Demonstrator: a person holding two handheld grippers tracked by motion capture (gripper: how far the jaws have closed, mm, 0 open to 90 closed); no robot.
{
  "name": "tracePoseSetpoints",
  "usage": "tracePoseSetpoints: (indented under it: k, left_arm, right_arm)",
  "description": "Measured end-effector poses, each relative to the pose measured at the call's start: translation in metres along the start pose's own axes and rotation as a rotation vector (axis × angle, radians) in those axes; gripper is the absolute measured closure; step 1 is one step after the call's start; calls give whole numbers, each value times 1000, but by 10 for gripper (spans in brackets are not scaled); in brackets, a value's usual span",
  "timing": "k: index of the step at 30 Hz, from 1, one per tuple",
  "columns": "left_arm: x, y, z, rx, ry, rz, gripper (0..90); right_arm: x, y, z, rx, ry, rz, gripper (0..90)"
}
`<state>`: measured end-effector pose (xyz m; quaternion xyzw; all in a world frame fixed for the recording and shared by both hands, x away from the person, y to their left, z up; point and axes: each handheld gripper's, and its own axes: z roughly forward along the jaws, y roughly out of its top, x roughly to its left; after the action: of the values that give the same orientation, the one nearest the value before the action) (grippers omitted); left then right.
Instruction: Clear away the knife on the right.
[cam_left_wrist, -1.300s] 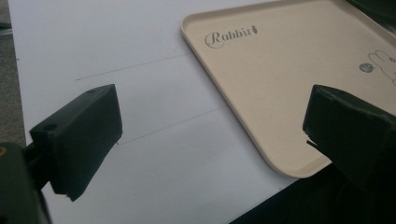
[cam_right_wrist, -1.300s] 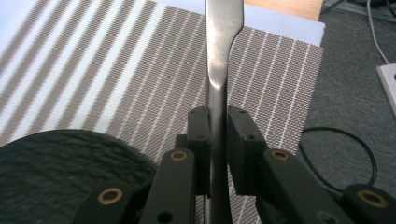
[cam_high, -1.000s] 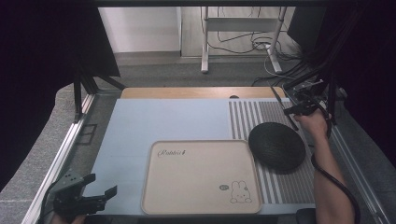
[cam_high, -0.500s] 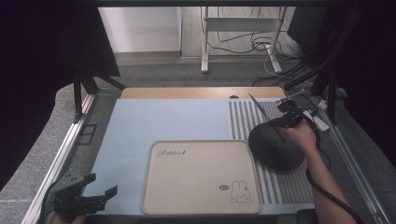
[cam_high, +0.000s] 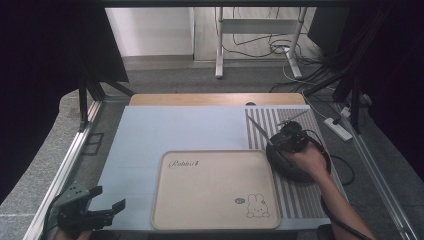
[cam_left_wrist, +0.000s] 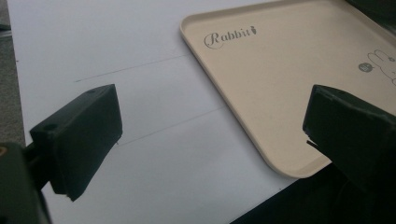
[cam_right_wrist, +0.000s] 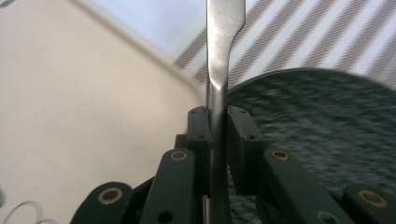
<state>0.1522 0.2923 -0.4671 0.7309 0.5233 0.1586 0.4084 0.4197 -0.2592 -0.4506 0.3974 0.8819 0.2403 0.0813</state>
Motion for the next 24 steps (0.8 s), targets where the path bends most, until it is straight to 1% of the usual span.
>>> tracePoseSetpoints:
  k: [1, 2, 3, 6, 7, 8, 9, 10, 11, 12, 13, 14, 18, 19, 23, 24]
  left_arm:
    - [0, 0, 0, 0, 0, 0, 47]
    - [0, 0, 0, 0, 0, 0, 47]
    - [0, 0, 0, 0, 0, 0, 47]
    - [0, 0, 0, -1, 1, 1, 47]
    - [0, 0, 0, -1, 0, 1, 47]
    - [0, 0, 0, 0, 1, 1, 47]
    - [0, 0, 0, -1, 1, 1, 47]
    - [0, 0, 0, 0, 1, 1, 47]
    - [0, 0, 0, 0, 1, 1, 47]
    - [0, 0, 0, 0, 1, 0, 47]
    - [0, 0, 0, 0, 1, 1, 47]
    - [0, 0, 0, 0, 1, 1, 47]
    - [-1, 0, 0, 0, 2, 2, 46]
    - [-1, 0, 0, 0, 2, 2, 46]
    - [-1, 0, 0, 2, 4, 3, 46]
    - [-1, 0, 0, 2, 4, 3, 46]
  right_arm:
    - [5, -1, 0, 2, 5, -4, 802]
    - [14, -4, 1, 6, 16, -14, 803]
    - [14, -4, 1, 6, 16, -14, 803]
    - [28, -7, 2, 13, 28, -30, 802]
    - [37, -10, 3, 22, 38, -40, 802]
    - [37, -10, 3, 22, 38, -40, 802]
    - [46, -12, 3, 29, 43, -51, 803]
    - [46, -12, 3, 29, 43, -51, 803]
    - [55, -15, 4, 36, 48, -60, 802]
    - [55, -15, 4, 36, 48, -60, 802]
    - [64, -18, 5, 44, 54, -66, 802]
    - [64, -18, 5, 44, 54, -66, 802]
    - [82, -24, 5, 58, 64, -84, 802]
    - [90, -27, 5, 64, 65, -96, 802]
    - [105, -33, 7, 83, 77, -98, 801]
    - [105, -33, 7, 83, 77, -98, 801]
